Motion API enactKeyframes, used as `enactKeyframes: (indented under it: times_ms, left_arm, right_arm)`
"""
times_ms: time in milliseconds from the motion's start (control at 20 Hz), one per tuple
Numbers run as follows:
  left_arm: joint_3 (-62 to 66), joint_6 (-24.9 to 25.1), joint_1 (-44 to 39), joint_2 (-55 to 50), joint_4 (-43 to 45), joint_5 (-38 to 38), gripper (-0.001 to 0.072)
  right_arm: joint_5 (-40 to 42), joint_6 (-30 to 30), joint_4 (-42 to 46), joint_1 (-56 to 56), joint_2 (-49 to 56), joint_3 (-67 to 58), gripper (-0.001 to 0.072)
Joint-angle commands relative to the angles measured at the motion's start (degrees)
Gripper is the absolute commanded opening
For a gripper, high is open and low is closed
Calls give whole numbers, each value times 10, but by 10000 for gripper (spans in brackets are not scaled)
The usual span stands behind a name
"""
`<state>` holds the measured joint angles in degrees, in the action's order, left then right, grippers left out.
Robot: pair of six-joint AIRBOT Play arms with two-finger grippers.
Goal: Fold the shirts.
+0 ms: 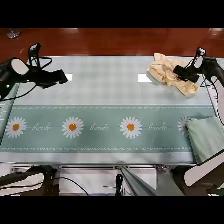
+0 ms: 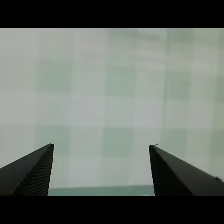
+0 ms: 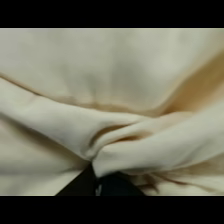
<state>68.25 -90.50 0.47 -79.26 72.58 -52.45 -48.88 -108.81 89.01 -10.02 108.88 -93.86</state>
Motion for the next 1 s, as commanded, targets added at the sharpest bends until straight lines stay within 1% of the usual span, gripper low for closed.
enactKeyframes:
  times_ms: [0, 100, 200, 400, 550, 650, 800, 950]
  left_arm:
    - [23, -10, 51, 21, 1, -147, 705]
    - [22, -2, 76, 67, 1, -170, 705]
    - [2, 9, 79, 136, -2, -175, 705]
    - [-121, 11, 37, 318, -23, -134, 705]
    - [-219, 10, -5, 436, -52, -108, 705]
    - [-257, -2, -17, 479, -53, -105, 705]
    - [-277, -5, -18, 492, -53, -106, 705]
    - [-277, -4, -18, 487, -53, -94, 704]
  right_arm:
    - [-51, 115, -138, -2, -24, -55, 20]
    - [-51, 138, -162, -2, -75, -107, 19]
    - [-51, 164, -178, -1, -140, -155, 19]
    - [-43, 220, -196, 25, -281, -184, 19]
    - [-37, 241, -196, 68, -360, -184, 19]
    - [-30, 255, -196, 105, -400, -184, 18]
    - [-32, 277, -195, 165, -448, -184, 18]
    - [-94, 279, -184, 223, -481, -184, 19]
